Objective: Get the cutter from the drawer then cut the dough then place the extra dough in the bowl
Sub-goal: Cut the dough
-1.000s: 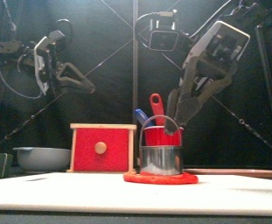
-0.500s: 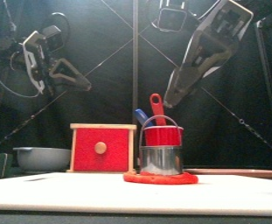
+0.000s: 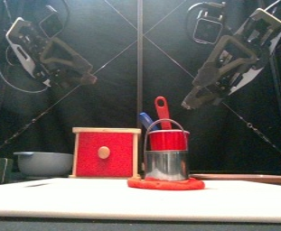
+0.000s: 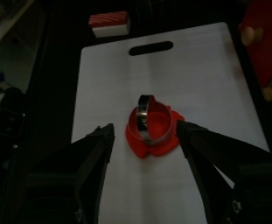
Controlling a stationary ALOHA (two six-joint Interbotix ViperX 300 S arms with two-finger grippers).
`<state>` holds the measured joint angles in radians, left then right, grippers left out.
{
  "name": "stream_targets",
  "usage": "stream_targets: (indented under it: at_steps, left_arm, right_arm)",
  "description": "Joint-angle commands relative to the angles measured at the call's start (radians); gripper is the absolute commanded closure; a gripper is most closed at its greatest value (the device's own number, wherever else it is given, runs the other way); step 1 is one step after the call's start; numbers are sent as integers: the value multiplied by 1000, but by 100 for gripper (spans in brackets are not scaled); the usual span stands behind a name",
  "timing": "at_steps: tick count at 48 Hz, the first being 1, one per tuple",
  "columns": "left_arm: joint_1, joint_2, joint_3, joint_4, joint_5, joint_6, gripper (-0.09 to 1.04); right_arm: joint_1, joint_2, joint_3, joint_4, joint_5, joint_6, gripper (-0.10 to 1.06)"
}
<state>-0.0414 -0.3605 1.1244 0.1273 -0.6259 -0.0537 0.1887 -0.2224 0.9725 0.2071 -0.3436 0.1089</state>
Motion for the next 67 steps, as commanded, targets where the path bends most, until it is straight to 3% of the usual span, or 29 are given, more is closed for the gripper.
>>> stream_targets:
  at_steps: [1,13,23,28,45,52,67]
  left_arm:
    - [-8,60,-25,8,-84,12,17]
    - [-25,259,-58,6,-259,12,17]
    - [-44,367,-107,6,-299,12,17]
    - [-51,393,-127,8,-299,12,17]
    - [-64,439,-153,-3,-321,6,17]
    - [-69,497,-186,-5,-333,9,17]
    - [-78,569,-219,-12,-333,9,16]
  right_arm:
    - [41,6,11,52,-100,-6,6]
    - [115,110,23,199,-210,-9,6]
    - [192,192,29,354,-319,-37,6]
    - [229,212,38,459,-365,-117,6]
    - [359,256,-35,873,-502,-508,6]
    - [380,291,-87,900,-515,-552,6]
    - [371,325,-117,899,-523,-557,6]
